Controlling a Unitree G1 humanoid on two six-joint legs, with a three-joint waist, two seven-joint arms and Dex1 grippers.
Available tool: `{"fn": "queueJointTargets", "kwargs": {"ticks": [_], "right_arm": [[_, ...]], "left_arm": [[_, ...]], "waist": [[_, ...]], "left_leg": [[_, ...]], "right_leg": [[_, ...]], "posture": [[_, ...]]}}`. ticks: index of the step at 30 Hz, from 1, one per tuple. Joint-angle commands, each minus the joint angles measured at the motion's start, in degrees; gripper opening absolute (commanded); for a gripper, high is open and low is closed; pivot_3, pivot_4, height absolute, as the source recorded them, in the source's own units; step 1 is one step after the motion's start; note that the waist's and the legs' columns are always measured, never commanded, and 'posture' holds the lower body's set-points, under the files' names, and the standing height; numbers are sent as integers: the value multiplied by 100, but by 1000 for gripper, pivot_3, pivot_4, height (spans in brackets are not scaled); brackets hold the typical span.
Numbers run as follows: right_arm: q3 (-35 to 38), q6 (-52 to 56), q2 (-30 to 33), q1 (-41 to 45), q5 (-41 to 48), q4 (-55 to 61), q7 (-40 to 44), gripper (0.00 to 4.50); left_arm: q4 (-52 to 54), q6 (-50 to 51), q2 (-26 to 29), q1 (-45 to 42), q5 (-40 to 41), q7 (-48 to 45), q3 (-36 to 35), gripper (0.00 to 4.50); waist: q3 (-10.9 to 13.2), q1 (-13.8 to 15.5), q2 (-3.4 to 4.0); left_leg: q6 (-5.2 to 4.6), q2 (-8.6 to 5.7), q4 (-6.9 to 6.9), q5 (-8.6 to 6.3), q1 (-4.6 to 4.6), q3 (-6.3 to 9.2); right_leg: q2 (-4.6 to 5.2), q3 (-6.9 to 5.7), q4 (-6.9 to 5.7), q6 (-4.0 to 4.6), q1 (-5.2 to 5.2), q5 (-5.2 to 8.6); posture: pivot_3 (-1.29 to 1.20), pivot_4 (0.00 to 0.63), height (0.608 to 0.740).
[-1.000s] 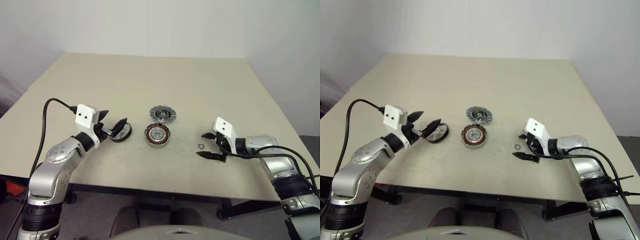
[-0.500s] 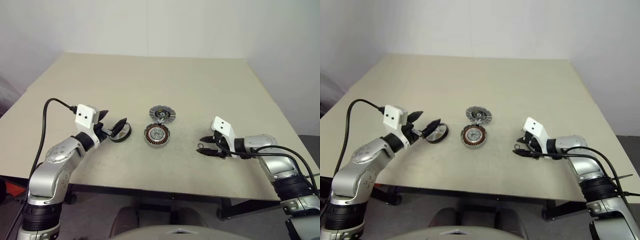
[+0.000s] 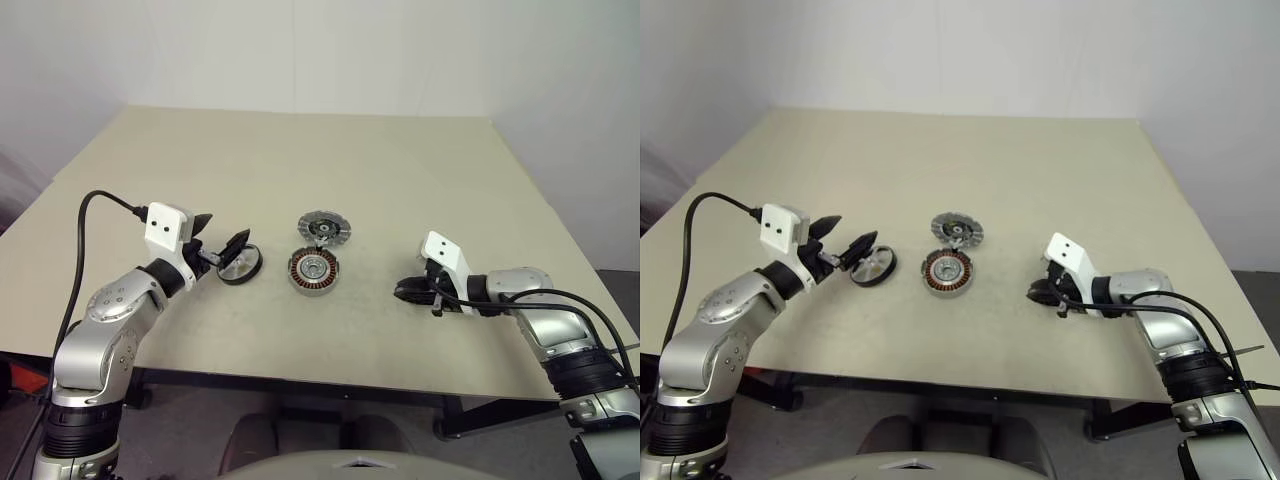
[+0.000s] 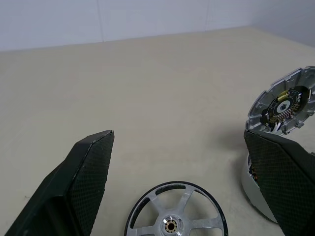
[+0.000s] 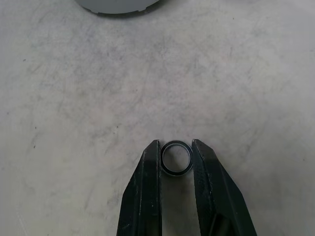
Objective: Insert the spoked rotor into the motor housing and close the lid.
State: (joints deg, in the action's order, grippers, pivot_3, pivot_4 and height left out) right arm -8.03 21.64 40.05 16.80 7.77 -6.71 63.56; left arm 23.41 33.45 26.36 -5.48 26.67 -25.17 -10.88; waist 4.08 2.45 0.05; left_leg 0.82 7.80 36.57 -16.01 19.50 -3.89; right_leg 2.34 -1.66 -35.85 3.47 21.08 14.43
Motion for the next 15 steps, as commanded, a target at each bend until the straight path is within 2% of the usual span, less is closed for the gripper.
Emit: {"fn": "queueJointTargets", "kwargs": {"ticks": [1,15], "right_arm": [[52,-59,-89,217,101,88,-38,558],[158,224,-825,832,870,517,-55,558]], "left_arm": [[188,-122,44,-86,6,16,-100,4500],[179,-116,14,-84,5,44,-66,4500]], "waist": [[0,0,1],[0,8,2]], "left_leg": [[0,0,0,0,0,0],[1,0,0,0,4,0]], "right_leg": [[0,0,-1,0,0,0],[1,-1,0,0,2,0]], "posture": [[0,0,740],[0,0,740]]}}
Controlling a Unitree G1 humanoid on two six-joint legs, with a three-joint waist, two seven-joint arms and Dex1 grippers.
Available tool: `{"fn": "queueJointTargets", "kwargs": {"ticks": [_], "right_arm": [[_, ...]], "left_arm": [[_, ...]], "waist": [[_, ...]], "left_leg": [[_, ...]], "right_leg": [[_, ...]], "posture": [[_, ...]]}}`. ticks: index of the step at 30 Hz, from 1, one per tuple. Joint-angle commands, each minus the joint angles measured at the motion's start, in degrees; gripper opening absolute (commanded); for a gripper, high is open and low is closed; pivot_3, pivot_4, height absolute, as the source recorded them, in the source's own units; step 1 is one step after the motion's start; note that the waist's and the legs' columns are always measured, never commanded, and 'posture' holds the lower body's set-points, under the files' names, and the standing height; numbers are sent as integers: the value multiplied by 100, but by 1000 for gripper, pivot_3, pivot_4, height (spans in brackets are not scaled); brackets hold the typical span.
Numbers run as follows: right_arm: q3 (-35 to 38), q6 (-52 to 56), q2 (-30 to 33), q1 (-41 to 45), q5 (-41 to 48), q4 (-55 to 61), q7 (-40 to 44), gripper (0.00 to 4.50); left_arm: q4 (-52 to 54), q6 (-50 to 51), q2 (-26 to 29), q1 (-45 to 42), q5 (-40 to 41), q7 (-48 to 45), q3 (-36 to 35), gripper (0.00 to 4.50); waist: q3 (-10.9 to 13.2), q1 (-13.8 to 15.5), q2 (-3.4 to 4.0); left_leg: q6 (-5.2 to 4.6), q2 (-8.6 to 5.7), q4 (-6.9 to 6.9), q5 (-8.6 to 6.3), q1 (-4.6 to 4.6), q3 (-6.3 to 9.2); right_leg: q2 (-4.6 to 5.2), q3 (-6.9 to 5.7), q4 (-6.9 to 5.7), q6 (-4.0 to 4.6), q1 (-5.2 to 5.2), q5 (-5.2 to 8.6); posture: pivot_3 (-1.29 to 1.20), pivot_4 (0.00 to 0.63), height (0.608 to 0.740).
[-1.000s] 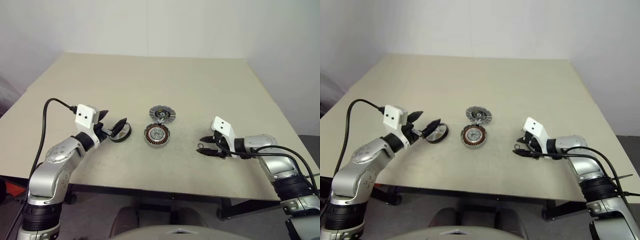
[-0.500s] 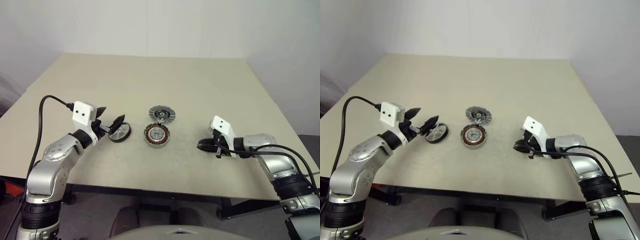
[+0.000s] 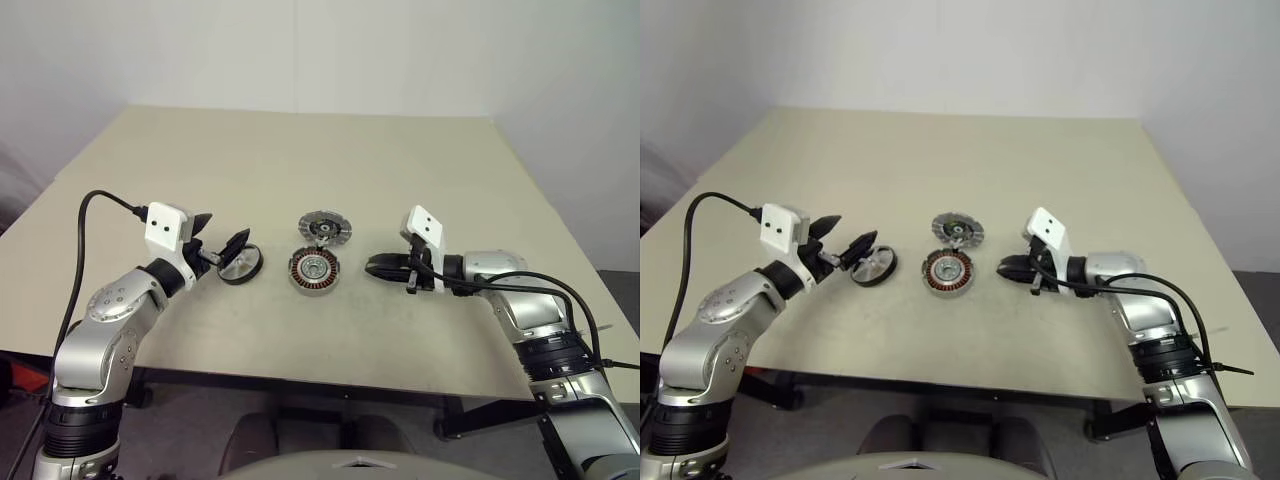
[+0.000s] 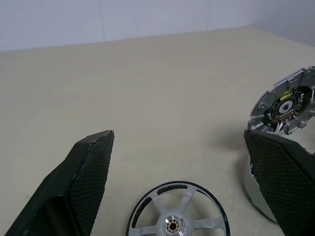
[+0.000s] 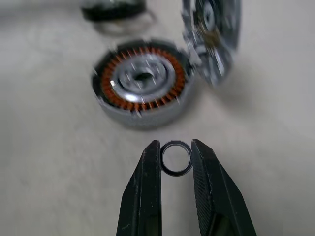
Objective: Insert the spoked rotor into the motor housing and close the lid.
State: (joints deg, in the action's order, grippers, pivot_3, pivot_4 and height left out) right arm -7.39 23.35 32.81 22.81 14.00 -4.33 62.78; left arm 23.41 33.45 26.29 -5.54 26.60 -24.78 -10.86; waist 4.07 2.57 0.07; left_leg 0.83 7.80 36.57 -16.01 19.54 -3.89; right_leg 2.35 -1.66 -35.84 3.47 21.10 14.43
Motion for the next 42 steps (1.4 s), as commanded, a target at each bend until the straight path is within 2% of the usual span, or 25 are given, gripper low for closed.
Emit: {"fn": "queueJointTargets", "kwargs": {"ticks": [1,16,25,42], "right_arm": [[54,54,-168,283,281,287,40,558],[-413,-242,-1092,973,-175,-846,-366,558],[-615,-238,-1482,1070,-336,-943,-521,558],[-800,86,-1582,966,-370,-769,-576,558]], "left_arm": [[181,-116,19,-75,10,10,-69,4500],[300,-111,19,41,-1,99,-143,4500],[344,-109,35,83,-3,144,-166,4500],[362,-124,44,115,-20,187,-184,4500]], "waist": [[0,-9,0],[0,-22,1],[0,-26,1],[1,-26,1]], "left_leg": [[0,0,0,0,-1,0],[7,1,0,1,5,-1],[11,1,-1,2,3,0],[28,1,-2,-5,2,0]], "right_leg": [[0,0,0,0,0,0],[-1,-2,-2,-1,4,-1],[-1,-2,-4,-2,3,-2],[-2,-2,-3,-5,2,-3]], "posture": [[0,0,740],[0,0,740],[0,0,740],[0,0,740]]}}
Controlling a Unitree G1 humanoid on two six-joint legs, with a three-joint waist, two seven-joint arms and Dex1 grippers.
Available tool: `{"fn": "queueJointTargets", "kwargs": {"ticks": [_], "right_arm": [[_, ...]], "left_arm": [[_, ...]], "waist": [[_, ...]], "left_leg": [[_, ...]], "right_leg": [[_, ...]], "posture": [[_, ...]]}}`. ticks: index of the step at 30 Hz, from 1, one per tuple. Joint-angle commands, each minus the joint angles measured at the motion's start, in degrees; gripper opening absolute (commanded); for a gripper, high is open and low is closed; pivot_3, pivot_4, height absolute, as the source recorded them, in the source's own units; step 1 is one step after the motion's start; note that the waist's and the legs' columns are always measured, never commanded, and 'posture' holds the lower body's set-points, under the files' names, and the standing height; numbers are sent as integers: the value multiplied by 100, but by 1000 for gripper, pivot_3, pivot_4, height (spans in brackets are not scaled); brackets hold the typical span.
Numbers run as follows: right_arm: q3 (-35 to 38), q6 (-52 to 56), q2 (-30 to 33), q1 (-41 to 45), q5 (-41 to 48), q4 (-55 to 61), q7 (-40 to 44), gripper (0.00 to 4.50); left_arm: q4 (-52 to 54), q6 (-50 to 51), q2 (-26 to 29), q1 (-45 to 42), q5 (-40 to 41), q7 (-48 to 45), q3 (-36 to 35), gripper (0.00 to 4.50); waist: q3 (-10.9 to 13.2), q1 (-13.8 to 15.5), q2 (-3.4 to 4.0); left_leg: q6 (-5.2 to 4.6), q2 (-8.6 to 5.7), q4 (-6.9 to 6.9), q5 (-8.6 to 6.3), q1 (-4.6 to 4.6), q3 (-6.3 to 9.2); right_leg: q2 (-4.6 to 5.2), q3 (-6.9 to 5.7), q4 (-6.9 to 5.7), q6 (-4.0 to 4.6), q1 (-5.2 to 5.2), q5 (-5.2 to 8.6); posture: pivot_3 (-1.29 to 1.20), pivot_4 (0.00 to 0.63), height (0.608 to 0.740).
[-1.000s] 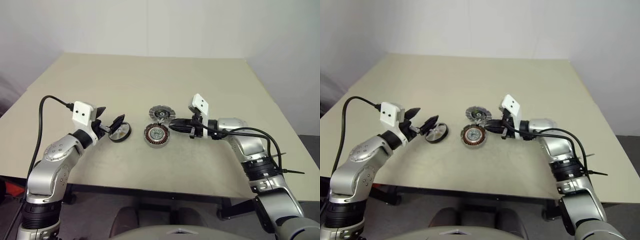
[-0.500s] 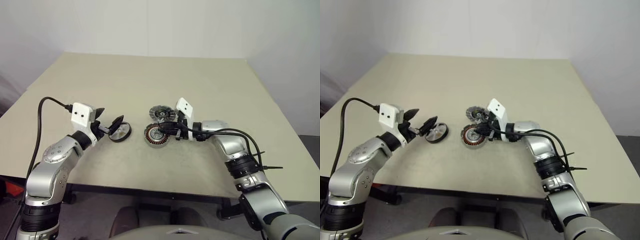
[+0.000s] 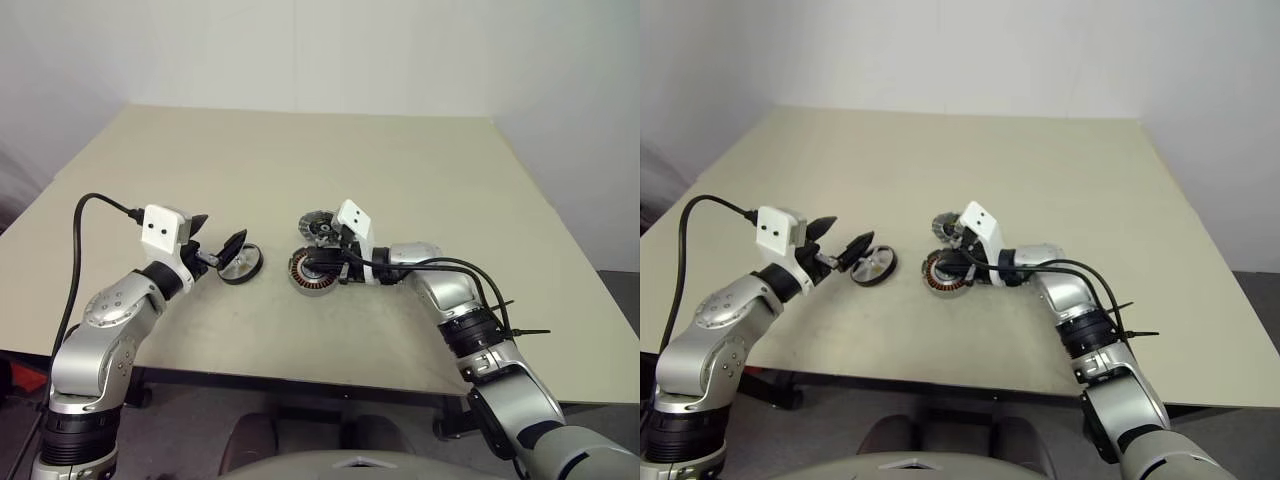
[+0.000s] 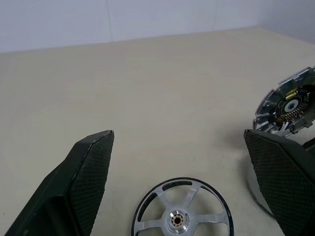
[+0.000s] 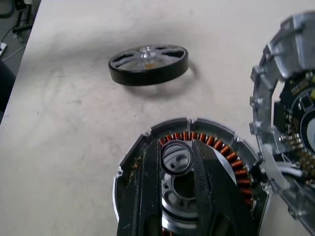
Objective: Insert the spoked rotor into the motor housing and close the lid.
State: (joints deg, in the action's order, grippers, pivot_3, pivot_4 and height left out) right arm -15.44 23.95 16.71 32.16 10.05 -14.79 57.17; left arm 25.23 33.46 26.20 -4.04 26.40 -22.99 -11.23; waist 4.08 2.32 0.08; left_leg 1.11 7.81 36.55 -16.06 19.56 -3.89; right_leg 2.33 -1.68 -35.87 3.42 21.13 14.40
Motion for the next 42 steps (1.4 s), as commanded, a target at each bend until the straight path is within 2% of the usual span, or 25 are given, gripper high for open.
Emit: {"fn": "queueJointTargets", "kwargs": {"ticks": [1,23,31,40,42], "right_arm": [[7,43,28,34,20,274,-29,558],[-18,274,-13,60,-28,183,-85,558],[-35,249,13,37,-23,276,-71,3306],[73,330,37,25,161,499,42,3306],[98,374,17,32,203,478,17,2887]], "left_arm": [[177,-128,54,-38,-3,8,-146,4500],[212,-128,65,-47,-12,44,-188,4500],[196,-132,73,-44,-22,33,-208,4500],[142,-161,75,-72,-39,-4,-194,4500],[130,-170,77,-80,-42,-7,-186,4500]], "waist": [[0,-1,0],[0,-1,0],[0,-1,0],[0,-1,0],[0,0,0]], "left_leg": [[0,0,0,0,0,0],[4,0,0,-2,0,0],[5,0,0,-2,-1,0],[5,0,0,-2,-1,0],[5,0,0,-2,-1,1]], "right_leg": [[0,0,0,0,0,0],[0,0,0,-1,0,-1],[0,0,0,-1,-1,-1],[0,0,0,-1,-1,-1],[0,0,0,-1,-2,-1]], "posture": [[0,0,740],[0,0,740],[0,0,740],[0,0,740],[0,0,740]]}}
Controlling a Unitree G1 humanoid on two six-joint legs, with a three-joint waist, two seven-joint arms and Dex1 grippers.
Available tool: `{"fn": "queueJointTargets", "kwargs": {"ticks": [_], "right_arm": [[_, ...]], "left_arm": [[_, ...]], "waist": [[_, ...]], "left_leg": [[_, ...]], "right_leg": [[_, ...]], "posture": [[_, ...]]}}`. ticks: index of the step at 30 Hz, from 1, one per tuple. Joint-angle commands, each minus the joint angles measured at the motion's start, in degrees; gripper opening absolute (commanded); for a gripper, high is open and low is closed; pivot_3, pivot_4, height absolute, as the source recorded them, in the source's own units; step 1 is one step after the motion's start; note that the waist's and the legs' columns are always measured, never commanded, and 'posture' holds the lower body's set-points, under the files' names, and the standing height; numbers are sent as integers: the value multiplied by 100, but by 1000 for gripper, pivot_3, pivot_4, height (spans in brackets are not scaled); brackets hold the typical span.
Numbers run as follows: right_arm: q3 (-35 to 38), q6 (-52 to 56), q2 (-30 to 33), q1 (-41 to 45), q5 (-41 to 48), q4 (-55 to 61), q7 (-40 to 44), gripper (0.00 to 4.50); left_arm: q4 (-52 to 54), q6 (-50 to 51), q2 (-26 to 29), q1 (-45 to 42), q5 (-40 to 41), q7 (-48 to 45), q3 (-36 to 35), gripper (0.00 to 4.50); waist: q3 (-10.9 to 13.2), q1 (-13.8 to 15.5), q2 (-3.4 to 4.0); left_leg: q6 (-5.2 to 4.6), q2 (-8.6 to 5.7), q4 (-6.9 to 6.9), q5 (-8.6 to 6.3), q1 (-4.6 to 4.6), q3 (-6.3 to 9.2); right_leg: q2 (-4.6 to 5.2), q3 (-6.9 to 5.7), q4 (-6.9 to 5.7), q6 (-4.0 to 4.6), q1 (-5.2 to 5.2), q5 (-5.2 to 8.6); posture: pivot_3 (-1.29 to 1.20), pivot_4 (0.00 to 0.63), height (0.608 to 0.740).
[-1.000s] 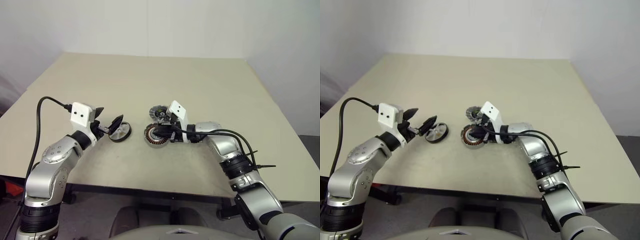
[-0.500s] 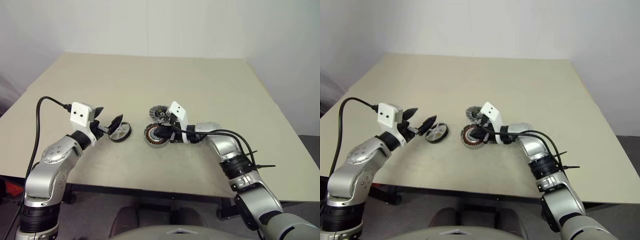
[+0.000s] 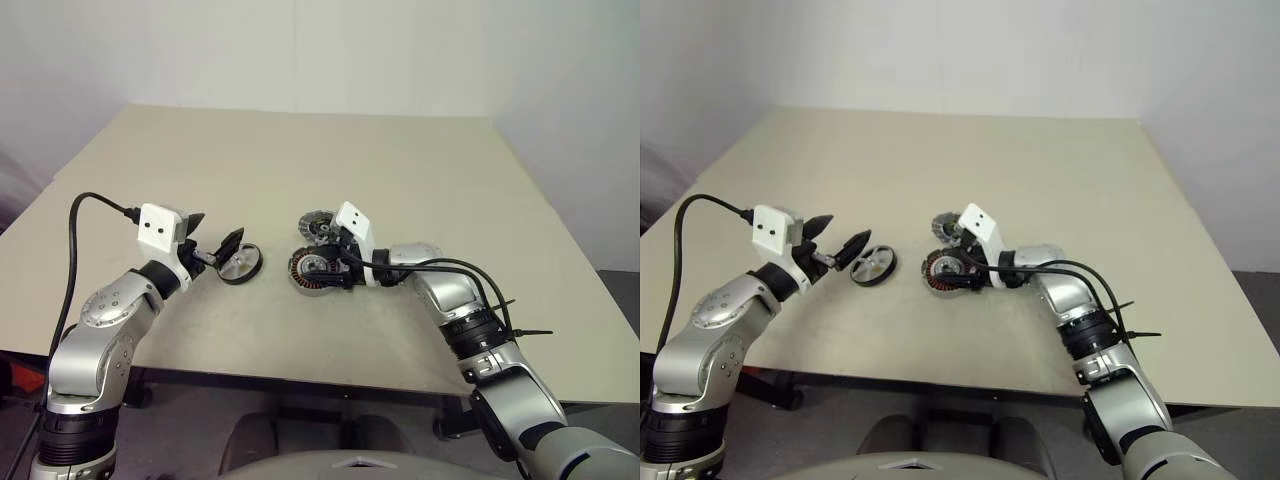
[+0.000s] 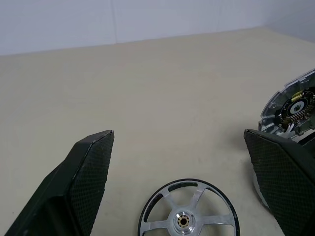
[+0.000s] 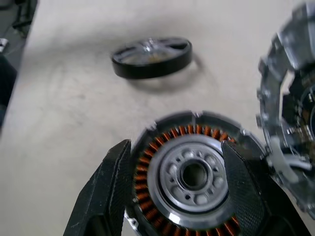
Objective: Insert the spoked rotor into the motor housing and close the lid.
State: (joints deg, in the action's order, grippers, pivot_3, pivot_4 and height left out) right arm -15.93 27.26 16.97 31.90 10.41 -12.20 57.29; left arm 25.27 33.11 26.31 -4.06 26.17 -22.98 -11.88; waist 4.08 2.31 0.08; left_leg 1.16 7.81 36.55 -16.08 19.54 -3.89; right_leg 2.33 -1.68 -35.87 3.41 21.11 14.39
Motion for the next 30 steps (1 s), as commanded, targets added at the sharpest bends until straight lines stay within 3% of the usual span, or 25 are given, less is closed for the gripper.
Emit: {"fn": "queueJointTargets", "kwargs": {"ticks": [1,8,9,22,30], "right_arm": [[145,52,-8,57,187,214,21,2676],[114,34,-62,115,170,-7,-57,190],[113,16,-94,150,145,-70,-105,50],[-2,-424,-504,482,-152,-1008,-368,50],[67,-459,-462,428,-195,-965,-403,50]], "left_arm": [[122,-139,66,-82,-21,-9,-116,4500],[120,-151,75,-81,-35,-11,-115,4500],[133,-146,74,-72,-34,-11,-110,4500],[228,-92,70,-47,-35,16,-77,4500],[239,-89,85,-10,-33,17,-112,4500]], "waist": [[0,0,0],[0,-1,0],[0,-2,0],[0,-1,1],[0,-11,0]], "left_leg": [[0,0,0,0,0,0],[1,0,0,0,0,0],[1,0,0,0,0,0],[4,0,0,0,2,0],[7,0,0,1,-2,0]], "right_leg": [[0,0,0,0,0,0],[0,0,0,0,0,0],[0,0,0,0,0,0],[0,0,0,0,1,0],[0,0,-3,0,0,0]], "posture": [[0,0,740],[0,0,740],[0,0,740],[0,0,740],[0,0,740]]}}
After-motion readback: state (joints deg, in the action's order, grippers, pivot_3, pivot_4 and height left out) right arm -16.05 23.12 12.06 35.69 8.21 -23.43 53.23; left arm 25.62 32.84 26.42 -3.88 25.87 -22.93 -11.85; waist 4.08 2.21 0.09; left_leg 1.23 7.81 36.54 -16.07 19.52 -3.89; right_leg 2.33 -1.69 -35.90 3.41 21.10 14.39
